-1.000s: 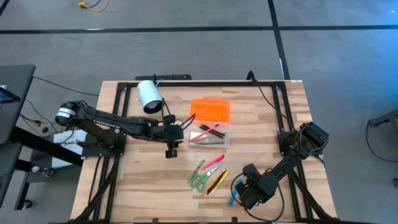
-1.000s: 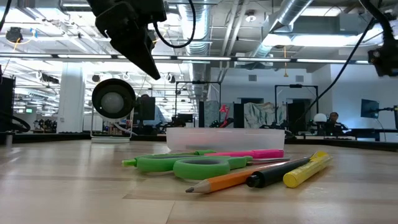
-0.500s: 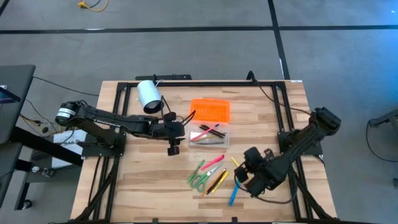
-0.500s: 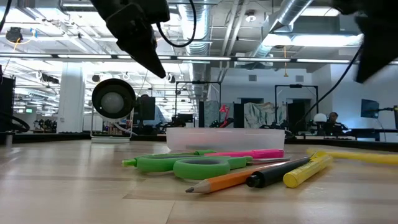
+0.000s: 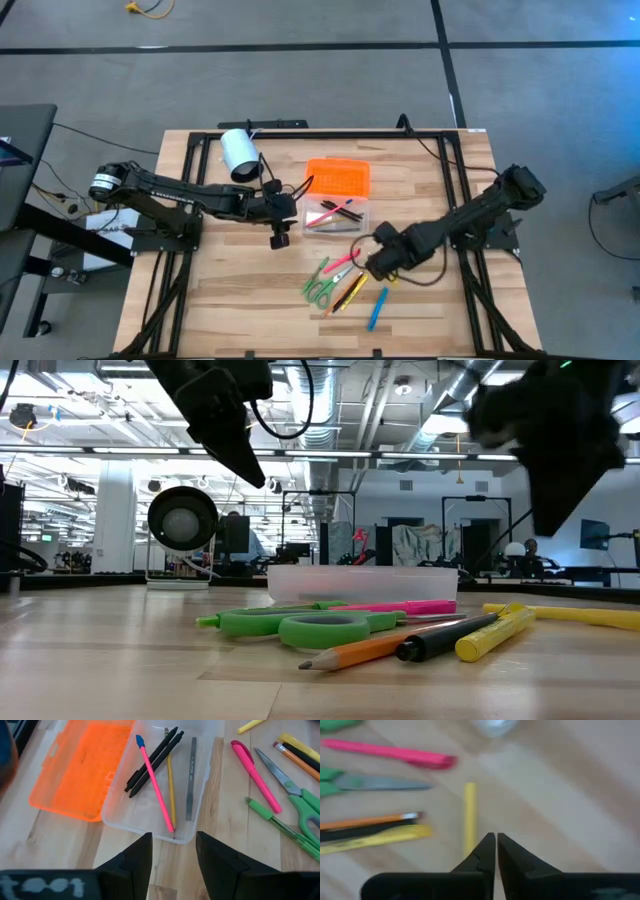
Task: Pick & place school supplies into a supply box
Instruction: Put the right yellow pen into the orange supply box
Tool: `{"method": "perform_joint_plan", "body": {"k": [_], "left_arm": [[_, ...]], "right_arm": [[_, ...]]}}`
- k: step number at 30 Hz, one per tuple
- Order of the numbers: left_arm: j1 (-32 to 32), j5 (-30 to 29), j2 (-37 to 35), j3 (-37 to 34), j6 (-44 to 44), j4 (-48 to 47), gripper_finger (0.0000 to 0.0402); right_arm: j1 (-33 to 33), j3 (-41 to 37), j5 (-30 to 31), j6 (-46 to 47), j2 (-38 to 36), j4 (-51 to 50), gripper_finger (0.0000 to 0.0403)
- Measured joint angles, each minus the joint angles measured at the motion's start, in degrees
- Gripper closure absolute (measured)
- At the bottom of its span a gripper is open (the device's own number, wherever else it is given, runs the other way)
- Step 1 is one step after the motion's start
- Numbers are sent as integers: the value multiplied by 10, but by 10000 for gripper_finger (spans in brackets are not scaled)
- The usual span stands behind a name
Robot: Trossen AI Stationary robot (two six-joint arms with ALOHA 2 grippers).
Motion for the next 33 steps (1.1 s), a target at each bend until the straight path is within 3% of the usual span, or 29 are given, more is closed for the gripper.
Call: {"method": "perform_joint_plan", "body": {"k": [2, 6, 19, 25, 33], "left_arm": [[0, 0, 0, 0, -9, 0, 259], [0, 0, 0, 0, -14, -1, 259], [0, 0, 0, 0, -14, -1, 259], [0, 0, 0, 0, -17, 2, 259], [0, 0, 0, 0, -19, 5, 259]], "right_arm": [[-18, -12, -34, -14, 1, 30, 373], [-35, -13, -44, -26, 7, 41, 328], [-19, -37, -107, -25, 43, 92, 213], [9, -37, -127, 7, 69, 105, 203], [33, -37, -135, 41, 107, 108, 229]]}}
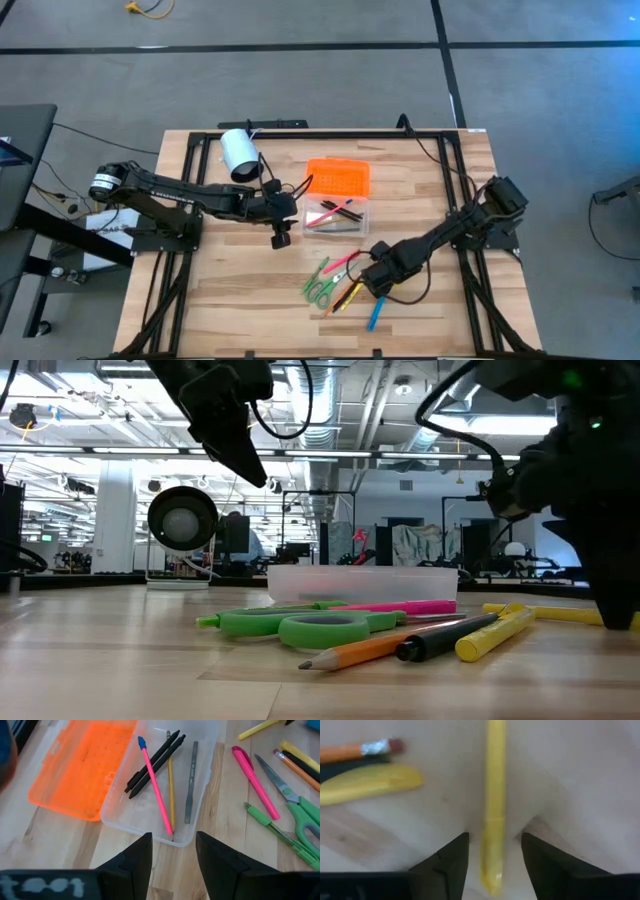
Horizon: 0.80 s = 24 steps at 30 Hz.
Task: Pick & place school supplies into a supply box
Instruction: Put the right yellow pen into the orange supply box
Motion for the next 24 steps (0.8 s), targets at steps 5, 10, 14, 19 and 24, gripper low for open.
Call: {"method": "perform_joint_plan", "body": {"k": [5, 10, 14, 19, 24], "left_arm": [[0, 0, 0, 0, -1, 1, 259], [0, 2, 0, 0, -6, 2, 259], [0, 2, 0, 0, -9, 2, 259], [0, 1, 0, 0, -9, 2, 259], [0, -10, 0, 0, -9, 2, 259]], "right_arm": [[2, 2, -4, 2, 18, 6, 252], [2, 2, 0, 3, 19, 7, 277], [2, 2, 0, -3, 19, 9, 318], [2, 2, 2, -5, 20, 8, 379], [2, 1, 8, -5, 20, 8, 382]]}}
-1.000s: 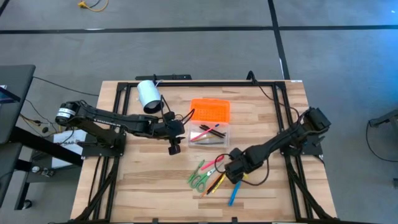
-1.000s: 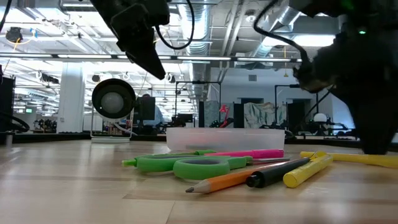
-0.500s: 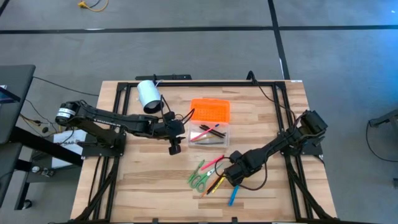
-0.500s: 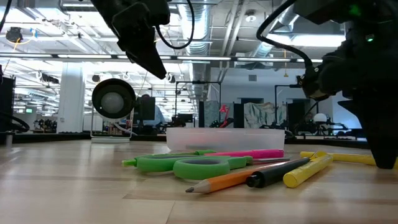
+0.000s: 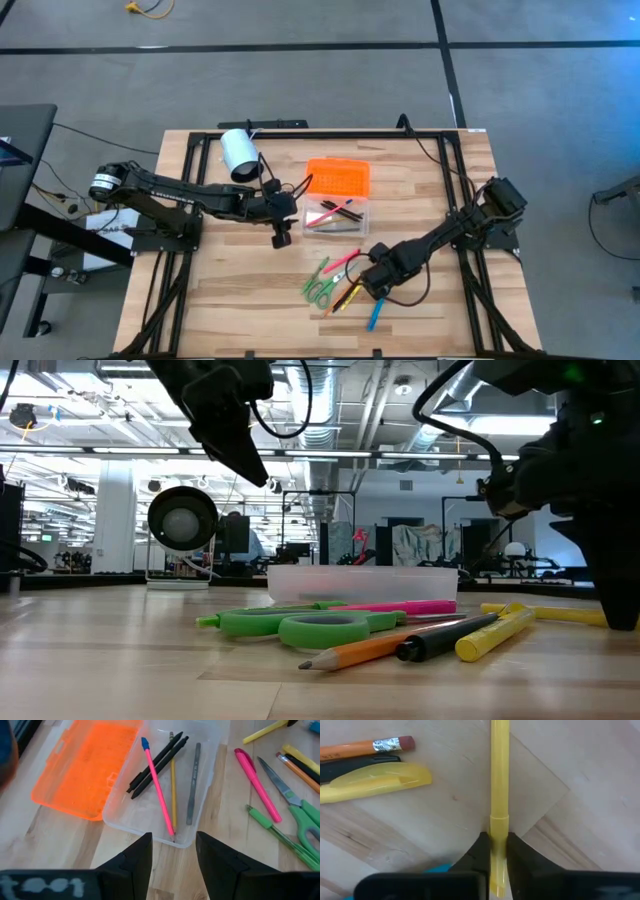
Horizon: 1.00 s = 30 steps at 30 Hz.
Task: Pick & place school supplies into a supply box
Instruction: Put the right yellow pen into the orange supply box
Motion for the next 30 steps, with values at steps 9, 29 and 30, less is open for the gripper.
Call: {"method": "perform_joint_plan", "body": {"k": [9, 29, 30], "left_arm": [[0, -8, 0, 0, 2, 0, 259], [0, -15, 0, 0, 5, 8, 259], [0, -15, 0, 0, 5, 8, 259]], "right_arm": [[1, 10, 39, -11, -9, -19, 386], [0, 8, 84, -11, -44, -77, 397], [0, 8, 87, -11, -49, -80, 400]]}}
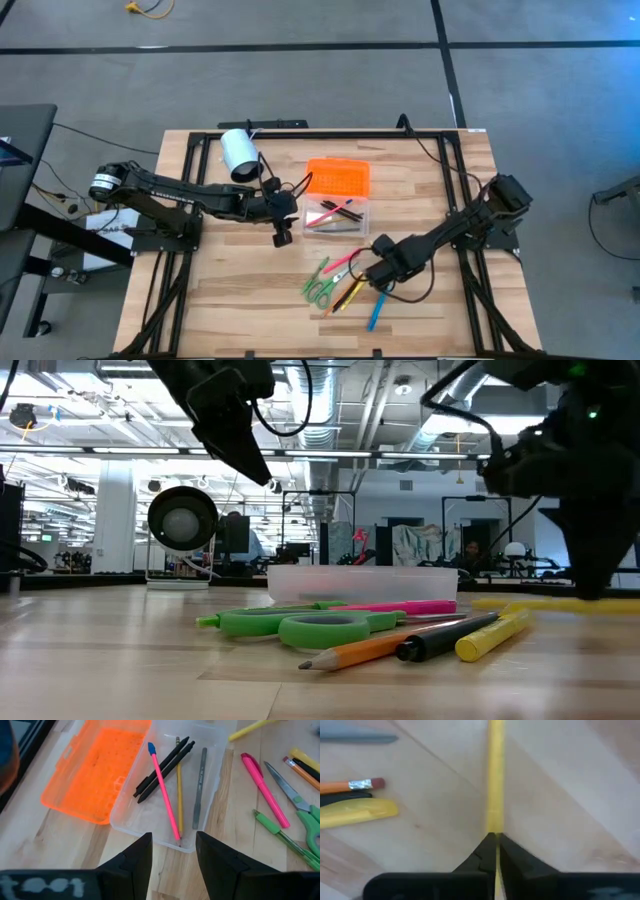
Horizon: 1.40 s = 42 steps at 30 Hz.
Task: Pick & place school supplies into a supply box
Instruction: Put the right yellow pen into the orange supply box, then put the top yellow pen into the orange supply box
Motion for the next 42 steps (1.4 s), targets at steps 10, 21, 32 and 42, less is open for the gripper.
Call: {"method": "perform_joint_plan", "body": {"k": [10, 21, 32, 42], "left_arm": [[0, 0, 0, 0, 0, 8, 259], [0, 0, 0, 0, -1, 20, 259], [0, 8, 0, 0, -5, 18, 259], [0, 12, 0, 0, -4, 22, 259]], "right_arm": [[-5, 1, 44, 14, -62, -49, 401], [-16, 2, 39, -85, -51, 113, 369], [-39, 0, -75, -73, 27, 122, 282], [-42, -2, -67, -54, 33, 103, 288]]}}
